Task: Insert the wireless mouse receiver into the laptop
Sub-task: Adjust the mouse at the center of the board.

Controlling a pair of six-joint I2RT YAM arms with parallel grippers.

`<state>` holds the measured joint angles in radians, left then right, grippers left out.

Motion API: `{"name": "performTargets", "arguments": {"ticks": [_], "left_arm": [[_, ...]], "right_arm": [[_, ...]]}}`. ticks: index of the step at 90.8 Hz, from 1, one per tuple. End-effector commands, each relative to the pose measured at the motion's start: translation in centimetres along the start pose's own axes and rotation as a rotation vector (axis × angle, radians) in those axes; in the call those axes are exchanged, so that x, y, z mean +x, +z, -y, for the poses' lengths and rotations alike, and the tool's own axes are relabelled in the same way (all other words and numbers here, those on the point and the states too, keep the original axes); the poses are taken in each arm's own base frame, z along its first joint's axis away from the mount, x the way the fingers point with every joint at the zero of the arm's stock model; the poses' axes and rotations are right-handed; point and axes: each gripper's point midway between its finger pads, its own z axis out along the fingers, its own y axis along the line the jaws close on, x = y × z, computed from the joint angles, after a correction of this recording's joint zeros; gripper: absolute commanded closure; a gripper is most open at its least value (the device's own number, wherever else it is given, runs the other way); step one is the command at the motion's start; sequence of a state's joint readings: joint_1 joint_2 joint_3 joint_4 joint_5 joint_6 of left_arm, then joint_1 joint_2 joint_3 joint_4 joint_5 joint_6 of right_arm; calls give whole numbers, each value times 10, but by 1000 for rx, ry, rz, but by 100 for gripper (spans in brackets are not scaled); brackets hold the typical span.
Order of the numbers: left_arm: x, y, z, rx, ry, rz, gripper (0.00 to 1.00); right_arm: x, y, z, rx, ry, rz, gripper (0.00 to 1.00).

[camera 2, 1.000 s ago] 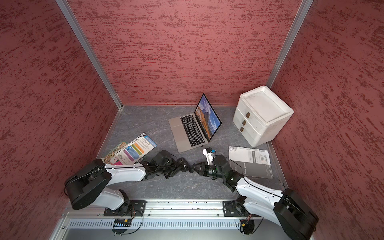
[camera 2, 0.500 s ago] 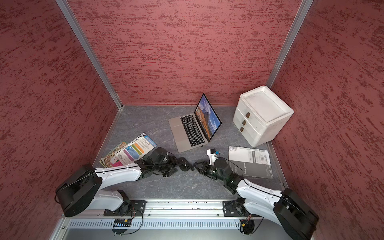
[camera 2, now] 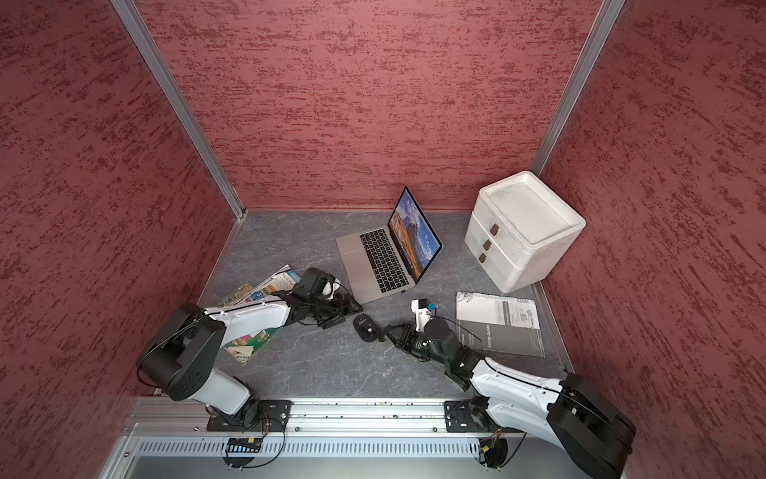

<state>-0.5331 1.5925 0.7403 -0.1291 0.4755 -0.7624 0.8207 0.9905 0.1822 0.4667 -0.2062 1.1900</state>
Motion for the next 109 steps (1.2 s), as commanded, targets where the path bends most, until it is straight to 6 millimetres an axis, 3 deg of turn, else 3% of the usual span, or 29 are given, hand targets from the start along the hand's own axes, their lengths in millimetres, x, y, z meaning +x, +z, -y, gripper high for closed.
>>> {"name": "performTargets", "arguments": {"ticks": [1, 20, 43, 64, 77, 94, 109], "left_arm": [[-9, 8, 16, 58, 95, 0, 14], [-23, 22, 28, 97, 133, -17, 14], [10, 22, 31, 136, 78, -100, 14], [26, 15, 39, 145, 70, -107, 15], [41, 16, 33, 130, 86, -134, 14], [62, 8, 26, 99, 291, -141, 4], [66, -3, 15, -88, 566, -80, 0]], "right_arm": [[-7, -2, -7, 2, -7, 34, 100], [-6, -4, -5, 12, -17, 31, 100], [-6, -11, -1, 47, -44, 34, 100], [-5, -17, 1, 79, -77, 28, 100], [-5, -18, 5, 95, -105, 20, 100], [3, -17, 0, 41, -153, -127, 100], [2, -16, -5, -30, -152, -284, 100]]}}
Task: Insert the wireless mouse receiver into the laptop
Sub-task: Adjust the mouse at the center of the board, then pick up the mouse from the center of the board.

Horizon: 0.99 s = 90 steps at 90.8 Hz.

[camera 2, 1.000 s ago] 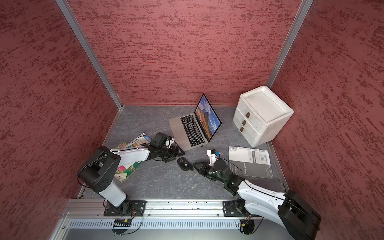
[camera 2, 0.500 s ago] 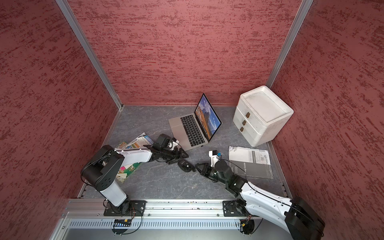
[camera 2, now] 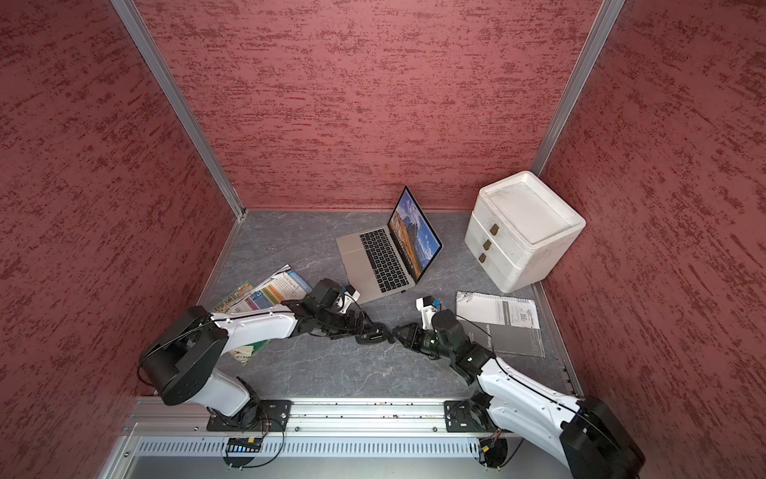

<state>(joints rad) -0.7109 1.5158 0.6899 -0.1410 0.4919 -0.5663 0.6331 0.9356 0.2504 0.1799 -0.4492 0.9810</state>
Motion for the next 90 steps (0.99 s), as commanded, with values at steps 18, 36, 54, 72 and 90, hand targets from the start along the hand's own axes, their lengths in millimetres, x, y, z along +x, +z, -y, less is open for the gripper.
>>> {"name": "performTargets", "arguments": {"ticks": [18, 36, 54, 72, 90], "left_arm": [[-2, -18, -1, -334, 593, 72, 0], [-2, -12, -2, -341, 701, 96, 0], [-5, 7, 6, -282, 693, 118, 0], [6, 21, -6, -275, 691, 70, 5], [7, 29, -14, -300, 718, 38, 17]], "right_arm": [[-5, -3, -26, -133, -117, -255, 100], [-17, -1, -22, -126, -140, -316, 100], [-28, 3, -23, -139, -138, -313, 100], [-31, 15, -16, -148, -128, -350, 100], [-38, 29, -8, -124, -131, -397, 100]]}}
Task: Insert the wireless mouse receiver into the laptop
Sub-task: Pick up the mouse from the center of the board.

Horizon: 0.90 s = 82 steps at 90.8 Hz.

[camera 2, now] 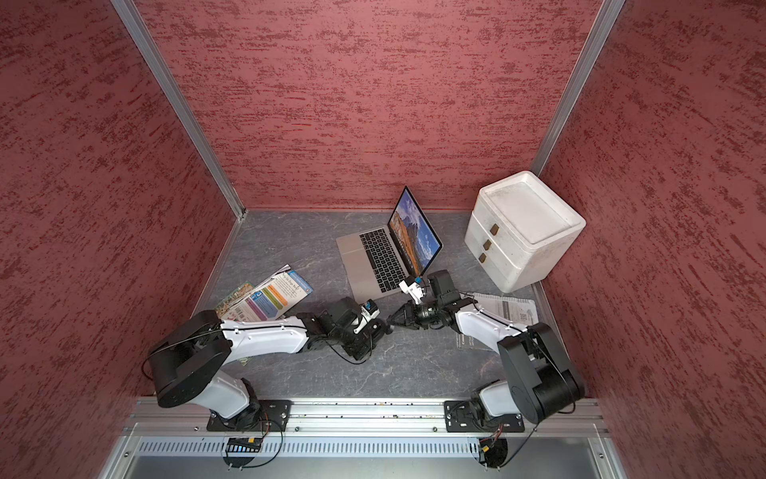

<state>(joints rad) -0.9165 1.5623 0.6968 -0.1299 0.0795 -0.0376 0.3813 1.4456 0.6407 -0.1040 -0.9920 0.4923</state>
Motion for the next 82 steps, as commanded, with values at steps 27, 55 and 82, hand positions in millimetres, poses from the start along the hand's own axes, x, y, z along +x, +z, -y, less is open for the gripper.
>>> {"name": "performTargets", "arguments": {"ticks": [27, 55, 82], "left_arm": [[4, 13, 2, 13, 109, -22, 45], [7, 12, 15, 30, 294, 9, 56], [7, 9, 23, 49, 354, 31, 58]], "right_arm": [[-6, 2, 8, 18, 1, -97, 100], [-1, -2, 4, -21, 25, -172, 100], [4, 4, 20, 5, 72, -220, 100]]}}
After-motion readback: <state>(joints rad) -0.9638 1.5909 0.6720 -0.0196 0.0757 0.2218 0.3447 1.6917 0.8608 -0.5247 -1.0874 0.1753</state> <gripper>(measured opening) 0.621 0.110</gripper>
